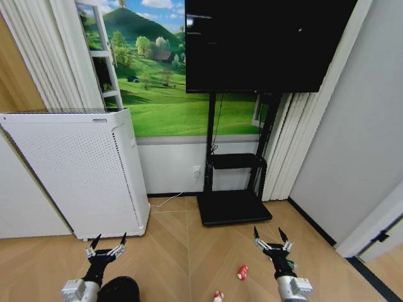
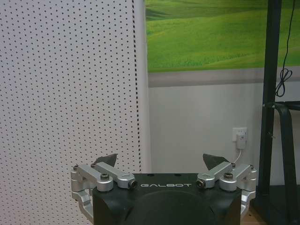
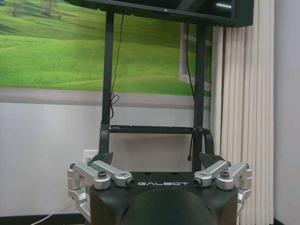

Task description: Pick up the trash bin and place the garbage on the floor into it.

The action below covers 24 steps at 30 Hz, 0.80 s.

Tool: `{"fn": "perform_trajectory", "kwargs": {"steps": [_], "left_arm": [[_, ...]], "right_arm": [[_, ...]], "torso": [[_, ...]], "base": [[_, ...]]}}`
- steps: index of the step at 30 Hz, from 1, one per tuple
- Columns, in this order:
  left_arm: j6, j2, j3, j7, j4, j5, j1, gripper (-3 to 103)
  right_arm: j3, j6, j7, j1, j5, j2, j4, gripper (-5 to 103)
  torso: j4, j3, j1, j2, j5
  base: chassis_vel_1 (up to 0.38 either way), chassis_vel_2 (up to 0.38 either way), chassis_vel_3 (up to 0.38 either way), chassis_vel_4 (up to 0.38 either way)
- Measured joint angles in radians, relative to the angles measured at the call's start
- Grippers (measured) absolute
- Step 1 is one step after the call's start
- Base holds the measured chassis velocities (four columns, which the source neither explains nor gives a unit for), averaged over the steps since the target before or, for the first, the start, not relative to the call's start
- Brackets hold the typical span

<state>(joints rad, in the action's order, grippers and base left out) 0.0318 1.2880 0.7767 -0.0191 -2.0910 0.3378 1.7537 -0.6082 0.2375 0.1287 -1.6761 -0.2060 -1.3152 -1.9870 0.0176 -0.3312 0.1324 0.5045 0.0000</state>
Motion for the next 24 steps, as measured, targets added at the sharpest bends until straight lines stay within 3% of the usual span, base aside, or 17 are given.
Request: {"fn": "perform_trajectory", "kwargs": {"steps": [24], "left_arm": [[0.0,0.002,-0.006,0.0,0.023,-0.008,-0.026,100]], "right_arm": [[-0.008,-0.001,0.015,0.019,0.001,-0.006,0.034,100]], "torso": [[0.0,0.061,-0.037,-0.098,0.0]], "base": [[0.0,0.0,0.0,0.0]]}}
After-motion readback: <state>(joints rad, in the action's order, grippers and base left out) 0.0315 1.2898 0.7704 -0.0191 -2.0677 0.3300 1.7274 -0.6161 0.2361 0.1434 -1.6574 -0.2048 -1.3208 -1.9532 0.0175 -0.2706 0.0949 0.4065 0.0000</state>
